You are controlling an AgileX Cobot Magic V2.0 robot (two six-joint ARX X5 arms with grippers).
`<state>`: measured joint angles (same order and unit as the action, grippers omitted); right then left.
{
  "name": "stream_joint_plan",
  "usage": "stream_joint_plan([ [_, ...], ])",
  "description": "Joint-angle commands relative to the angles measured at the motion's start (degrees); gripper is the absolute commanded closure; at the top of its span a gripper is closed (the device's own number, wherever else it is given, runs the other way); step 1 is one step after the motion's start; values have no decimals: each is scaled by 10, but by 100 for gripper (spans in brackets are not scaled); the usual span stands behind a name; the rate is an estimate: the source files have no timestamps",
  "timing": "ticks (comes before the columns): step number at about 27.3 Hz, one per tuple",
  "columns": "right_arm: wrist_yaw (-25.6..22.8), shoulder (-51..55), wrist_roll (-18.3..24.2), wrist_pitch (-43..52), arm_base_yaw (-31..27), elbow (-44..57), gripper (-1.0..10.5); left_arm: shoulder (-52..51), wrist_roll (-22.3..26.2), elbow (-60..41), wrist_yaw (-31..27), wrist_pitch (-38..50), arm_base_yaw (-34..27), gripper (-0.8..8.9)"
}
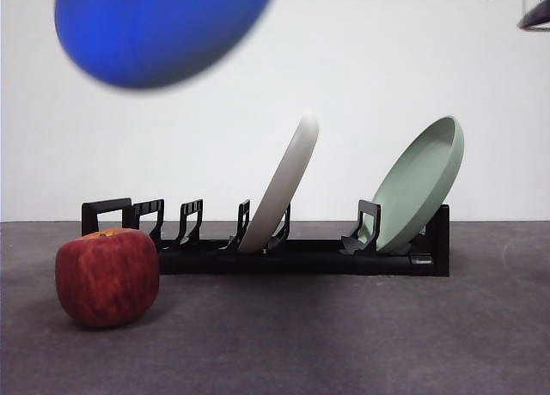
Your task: Take the blue plate from the plate rack,put the plate on the table,take the apple from the table,put the apple in the plate
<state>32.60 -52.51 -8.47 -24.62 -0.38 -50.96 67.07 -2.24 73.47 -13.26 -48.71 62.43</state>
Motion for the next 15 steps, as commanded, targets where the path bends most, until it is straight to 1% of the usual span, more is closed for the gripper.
stream_joint_plan([
  [1, -2, 4, 4, -2, -4, -10, 694, 19, -40, -68, -17, 67, 59, 821],
  [4, -2, 8, 4, -16, -4, -20, 694, 53, -40, -91, -18, 101, 98, 821],
  [7, -2, 9, 4, -30, -4, -31, 694, 98, -30, -92, -19, 112, 113, 821],
  [10, -2, 14, 4, -34, -4, -32, 694, 149, 1, -92, -24, 128, 116, 821],
  [13, -2, 20, 4, -43, -4, -33, 694, 204, 28, -92, -48, 148, 114, 821],
  [15, -2, 23, 4, -49, -4, -33, 694, 238, 45, -92, -47, 160, 111, 821],
])
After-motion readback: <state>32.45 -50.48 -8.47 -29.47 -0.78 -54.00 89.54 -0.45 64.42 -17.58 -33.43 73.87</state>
